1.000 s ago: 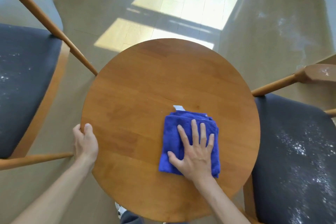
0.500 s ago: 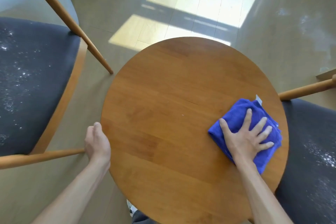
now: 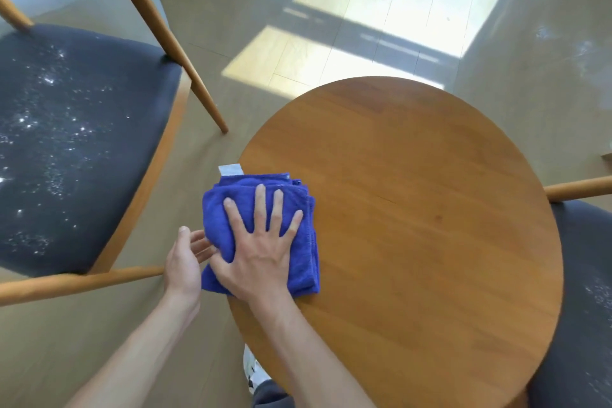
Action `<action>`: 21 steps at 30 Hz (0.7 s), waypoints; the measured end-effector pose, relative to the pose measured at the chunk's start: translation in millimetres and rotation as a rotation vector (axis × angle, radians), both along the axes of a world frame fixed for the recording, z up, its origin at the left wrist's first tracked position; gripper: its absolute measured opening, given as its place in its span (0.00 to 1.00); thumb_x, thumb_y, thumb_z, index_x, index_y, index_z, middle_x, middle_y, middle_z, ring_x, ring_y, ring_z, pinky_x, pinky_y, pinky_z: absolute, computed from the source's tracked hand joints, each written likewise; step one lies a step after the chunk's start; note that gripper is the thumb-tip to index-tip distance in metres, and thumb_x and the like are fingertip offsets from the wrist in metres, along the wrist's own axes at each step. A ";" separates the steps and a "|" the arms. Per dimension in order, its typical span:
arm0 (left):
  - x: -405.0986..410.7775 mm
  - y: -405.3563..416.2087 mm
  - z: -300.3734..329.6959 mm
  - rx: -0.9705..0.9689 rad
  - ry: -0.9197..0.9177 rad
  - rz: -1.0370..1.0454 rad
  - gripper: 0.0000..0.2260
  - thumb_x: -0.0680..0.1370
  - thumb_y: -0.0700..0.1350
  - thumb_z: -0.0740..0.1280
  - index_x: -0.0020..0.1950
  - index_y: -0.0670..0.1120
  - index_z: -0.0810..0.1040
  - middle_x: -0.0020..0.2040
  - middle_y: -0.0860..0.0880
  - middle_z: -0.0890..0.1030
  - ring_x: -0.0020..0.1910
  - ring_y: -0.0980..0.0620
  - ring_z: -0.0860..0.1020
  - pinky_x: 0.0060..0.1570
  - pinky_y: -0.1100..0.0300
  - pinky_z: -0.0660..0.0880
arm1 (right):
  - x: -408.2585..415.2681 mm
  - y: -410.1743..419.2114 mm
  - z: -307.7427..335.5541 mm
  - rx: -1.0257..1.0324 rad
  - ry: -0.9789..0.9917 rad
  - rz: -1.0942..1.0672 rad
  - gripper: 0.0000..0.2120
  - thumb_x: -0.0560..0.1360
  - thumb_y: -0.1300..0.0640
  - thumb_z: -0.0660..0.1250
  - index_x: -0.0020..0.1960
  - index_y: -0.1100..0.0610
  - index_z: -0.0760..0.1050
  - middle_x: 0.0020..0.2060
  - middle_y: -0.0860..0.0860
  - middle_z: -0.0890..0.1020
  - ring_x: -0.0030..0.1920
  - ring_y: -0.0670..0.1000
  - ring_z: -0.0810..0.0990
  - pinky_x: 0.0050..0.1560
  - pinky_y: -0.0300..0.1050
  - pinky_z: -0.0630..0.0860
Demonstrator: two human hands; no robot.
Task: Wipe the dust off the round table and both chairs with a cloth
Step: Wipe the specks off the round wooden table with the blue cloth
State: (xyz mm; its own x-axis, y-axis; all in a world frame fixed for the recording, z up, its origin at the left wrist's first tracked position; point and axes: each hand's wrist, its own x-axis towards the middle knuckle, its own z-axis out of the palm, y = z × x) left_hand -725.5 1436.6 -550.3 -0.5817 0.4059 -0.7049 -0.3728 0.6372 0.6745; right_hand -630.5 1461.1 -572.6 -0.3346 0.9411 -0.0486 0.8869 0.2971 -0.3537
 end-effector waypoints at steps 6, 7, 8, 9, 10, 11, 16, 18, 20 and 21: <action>12.9 1.2 0.1 0.047 0.072 -0.035 0.18 0.79 0.54 0.55 0.56 0.44 0.77 0.59 0.41 0.80 0.54 0.45 0.79 0.58 0.47 0.74 | 11.8 -14.0 -0.3 -0.011 0.027 0.105 0.32 0.69 0.38 0.61 0.72 0.44 0.67 0.78 0.57 0.55 0.77 0.63 0.47 0.71 0.72 0.45; 17.6 1.9 0.5 0.046 0.114 -0.044 0.19 0.77 0.55 0.56 0.57 0.44 0.76 0.59 0.42 0.79 0.53 0.46 0.79 0.57 0.48 0.75 | 15.9 -14.9 0.2 -0.018 0.028 0.111 0.32 0.70 0.37 0.60 0.72 0.44 0.66 0.78 0.57 0.55 0.77 0.63 0.46 0.71 0.72 0.45; 22.7 2.8 1.6 0.038 0.148 -0.059 0.22 0.75 0.56 0.57 0.59 0.43 0.75 0.60 0.42 0.79 0.53 0.46 0.78 0.58 0.46 0.74 | 21.8 -16.6 0.3 -0.023 0.031 0.117 0.32 0.70 0.37 0.59 0.73 0.44 0.66 0.78 0.57 0.55 0.78 0.62 0.46 0.71 0.71 0.45; 27.0 3.5 1.6 0.029 0.163 -0.072 0.26 0.72 0.58 0.57 0.61 0.42 0.73 0.60 0.41 0.78 0.56 0.43 0.78 0.60 0.43 0.73 | 29.6 -19.3 0.4 -0.027 0.033 0.122 0.32 0.70 0.37 0.59 0.73 0.44 0.66 0.78 0.57 0.55 0.78 0.62 0.46 0.72 0.71 0.45; 31.9 4.4 1.5 0.021 0.161 -0.079 0.29 0.71 0.59 0.57 0.64 0.40 0.71 0.62 0.38 0.77 0.59 0.39 0.76 0.62 0.40 0.71 | 39.4 -23.0 0.4 -0.029 0.028 0.127 0.33 0.69 0.38 0.59 0.73 0.43 0.65 0.78 0.56 0.55 0.78 0.62 0.46 0.72 0.71 0.44; 36.6 5.4 0.7 0.009 0.167 -0.087 0.30 0.71 0.58 0.58 0.66 0.40 0.68 0.64 0.37 0.75 0.62 0.37 0.74 0.64 0.39 0.69 | 51.1 -27.4 0.6 -0.032 0.020 0.129 0.34 0.68 0.39 0.60 0.73 0.43 0.65 0.78 0.56 0.54 0.78 0.62 0.46 0.72 0.71 0.44; 64.1 2.7 -1.4 -0.150 0.471 -0.223 0.25 0.80 0.52 0.58 0.75 0.46 0.61 0.72 0.45 0.66 0.71 0.46 0.63 0.68 0.51 0.59 | 125.2 -52.0 1.2 0.006 0.028 0.080 0.35 0.65 0.41 0.64 0.72 0.43 0.67 0.77 0.55 0.57 0.77 0.61 0.51 0.71 0.72 0.48; 73.5 -0.7 0.5 -0.200 0.572 -0.313 0.24 0.80 0.52 0.58 0.75 0.46 0.60 0.75 0.43 0.61 0.74 0.43 0.58 0.71 0.46 0.56 | 159.3 -58.7 1.6 0.035 0.019 0.041 0.35 0.65 0.41 0.65 0.71 0.43 0.68 0.77 0.55 0.60 0.77 0.61 0.54 0.71 0.72 0.50; 81.8 -1.9 3.0 -0.223 0.618 -0.387 0.25 0.80 0.52 0.58 0.75 0.46 0.59 0.76 0.43 0.58 0.75 0.42 0.55 0.72 0.43 0.54 | 195.2 -63.5 2.4 0.058 -0.005 -0.012 0.34 0.64 0.40 0.67 0.71 0.43 0.69 0.76 0.55 0.61 0.76 0.61 0.56 0.70 0.72 0.52; 85.0 -2.4 4.2 -0.225 0.625 -0.410 0.25 0.81 0.52 0.57 0.76 0.47 0.59 0.76 0.43 0.57 0.75 0.42 0.54 0.73 0.43 0.53 | 213.3 -66.2 2.9 0.066 -0.025 -0.039 0.34 0.64 0.39 0.67 0.71 0.43 0.70 0.76 0.55 0.62 0.76 0.61 0.57 0.70 0.72 0.52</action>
State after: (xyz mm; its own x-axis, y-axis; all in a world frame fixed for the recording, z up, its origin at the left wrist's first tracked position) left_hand -640.6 1434.2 -546.1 -0.7326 0.5603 -0.3865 0.3287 0.7885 0.5198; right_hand -417.3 1394.9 -569.7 -0.2974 0.9547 0.0065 0.9065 0.2845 -0.3121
